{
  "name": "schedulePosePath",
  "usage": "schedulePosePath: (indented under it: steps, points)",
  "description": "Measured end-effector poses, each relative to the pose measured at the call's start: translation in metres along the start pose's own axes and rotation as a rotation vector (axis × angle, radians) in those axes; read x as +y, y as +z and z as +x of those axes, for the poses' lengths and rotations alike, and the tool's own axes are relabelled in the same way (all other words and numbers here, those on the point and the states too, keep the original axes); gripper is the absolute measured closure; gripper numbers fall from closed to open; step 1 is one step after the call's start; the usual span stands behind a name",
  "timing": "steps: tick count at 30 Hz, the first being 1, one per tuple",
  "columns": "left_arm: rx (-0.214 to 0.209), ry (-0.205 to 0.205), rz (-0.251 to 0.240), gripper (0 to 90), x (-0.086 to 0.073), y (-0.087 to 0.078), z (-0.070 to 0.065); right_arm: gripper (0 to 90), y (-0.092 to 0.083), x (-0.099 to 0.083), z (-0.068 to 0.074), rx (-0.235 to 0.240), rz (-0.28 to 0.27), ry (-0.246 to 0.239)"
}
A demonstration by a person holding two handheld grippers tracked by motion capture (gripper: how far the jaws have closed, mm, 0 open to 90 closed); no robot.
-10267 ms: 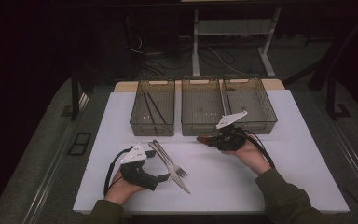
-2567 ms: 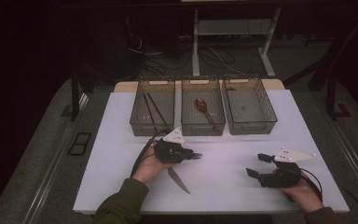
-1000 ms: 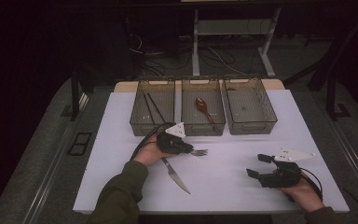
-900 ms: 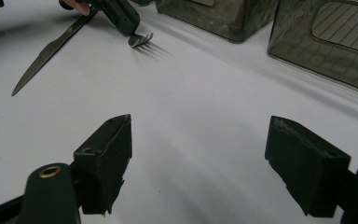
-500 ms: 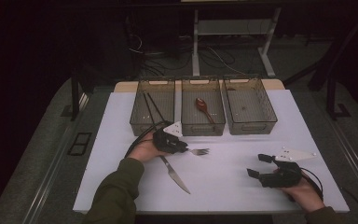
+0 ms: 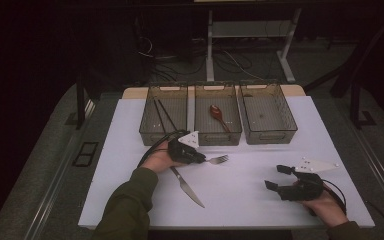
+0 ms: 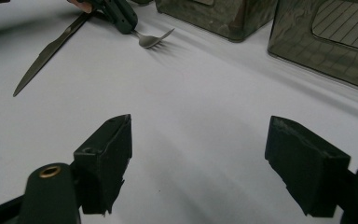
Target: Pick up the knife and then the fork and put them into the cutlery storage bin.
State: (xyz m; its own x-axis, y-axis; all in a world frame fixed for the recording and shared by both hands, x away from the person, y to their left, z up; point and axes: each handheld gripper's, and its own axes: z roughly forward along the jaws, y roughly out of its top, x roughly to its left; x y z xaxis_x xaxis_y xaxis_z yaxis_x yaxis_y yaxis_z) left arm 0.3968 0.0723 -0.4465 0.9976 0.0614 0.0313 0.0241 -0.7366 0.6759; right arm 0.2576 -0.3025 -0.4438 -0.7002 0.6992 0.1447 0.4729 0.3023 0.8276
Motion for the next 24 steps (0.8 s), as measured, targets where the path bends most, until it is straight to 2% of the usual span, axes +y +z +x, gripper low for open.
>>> schedulePosePath:
  steps: [6, 9, 12, 14, 17, 19, 22, 24]
  points:
    - [0.015, -0.002, -0.007, 84.7, 0.006, 0.003, -0.001, 22.2, -0.002, 0.000, -0.001, -0.002, -0.008, 0.007]
    - [0.027, 0.012, -0.010, 84.7, 0.012, 0.004, -0.003, 22.2, -0.002, 0.000, -0.001, -0.002, -0.012, 0.005]
    - [0.038, 0.005, -0.035, 84.8, 0.021, 0.001, -0.006, 22.2, -0.002, 0.001, -0.001, 0.000, -0.013, 0.005]
    - [0.044, -0.012, -0.058, 84.9, 0.026, -0.003, -0.007, 22.2, -0.002, 0.002, -0.001, 0.007, -0.013, 0.012]
    - [0.060, -0.044, -0.098, 84.9, 0.032, -0.008, -0.012, 22.2, -0.002, 0.006, -0.001, 0.041, -0.012, 0.055]
    - [0.077, -0.056, -0.110, 85.0, 0.036, -0.009, -0.016, 19.8, -0.003, 0.010, -0.003, 0.060, -0.012, 0.065]
    - [0.103, -0.078, -0.137, 85.0, 0.043, -0.012, -0.024, 18.9, -0.003, 0.019, -0.002, 0.056, -0.020, 0.083]
    - [0.119, -0.096, -0.164, 85.0, 0.047, -0.012, -0.030, 22.2, -0.002, 0.028, 0.000, 0.049, -0.039, 0.094]
